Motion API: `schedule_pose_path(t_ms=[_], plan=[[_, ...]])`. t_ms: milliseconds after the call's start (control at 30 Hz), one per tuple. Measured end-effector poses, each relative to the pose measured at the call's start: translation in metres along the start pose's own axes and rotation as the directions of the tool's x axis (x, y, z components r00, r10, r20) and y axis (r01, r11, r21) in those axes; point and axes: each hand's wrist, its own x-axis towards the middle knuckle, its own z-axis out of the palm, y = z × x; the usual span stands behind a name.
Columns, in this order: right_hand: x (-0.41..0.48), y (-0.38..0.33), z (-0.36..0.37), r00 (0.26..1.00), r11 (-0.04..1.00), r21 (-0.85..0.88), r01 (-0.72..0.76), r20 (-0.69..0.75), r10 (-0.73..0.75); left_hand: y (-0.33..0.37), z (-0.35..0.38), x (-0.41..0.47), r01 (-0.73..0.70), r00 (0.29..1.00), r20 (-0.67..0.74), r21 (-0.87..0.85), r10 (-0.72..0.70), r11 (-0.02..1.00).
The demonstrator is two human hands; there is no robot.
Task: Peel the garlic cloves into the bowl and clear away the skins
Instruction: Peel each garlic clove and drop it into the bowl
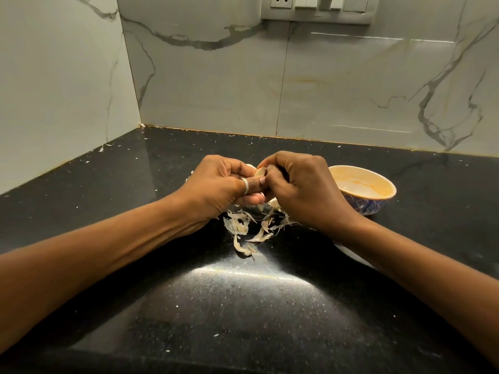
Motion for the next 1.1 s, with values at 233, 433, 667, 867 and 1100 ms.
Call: schedule_pose_path(t_ms=[233, 433, 667, 867, 1100], plan=[[0.003, 0.0, -0.006, 0.994, 0.98, 0.171, -0.102, 0.06, 0.093, 0.001, -0.001, 0.002, 0.0, 1.0, -0.026, -0.083, -0.003, 0.997], [0.007, 0.001, -0.012, 0.984, 0.939, 0.301, -0.169, 0.112, 0.141, 0.0, 0.0, 0.003, -0.016, 0.999, -0.033, -0.138, 0.012, 0.99], [0.007, -0.001, -0.016, 0.99, 0.956, 0.258, -0.142, 0.023, 0.141, 0.0, 0.001, 0.003, -0.039, 0.999, -0.017, -0.104, 0.038, 0.994], [0.009, 0.0, -0.016, 0.998, 0.979, 0.192, -0.067, -0.009, 0.07, -0.001, 0.002, 0.003, -0.052, 0.999, -0.02, -0.059, 0.051, 0.997], [0.008, 0.002, -0.015, 0.999, 0.994, 0.109, 0.03, -0.028, -0.027, -0.002, 0.001, 0.004, -0.049, 0.999, -0.008, -0.046, 0.049, 0.998]])
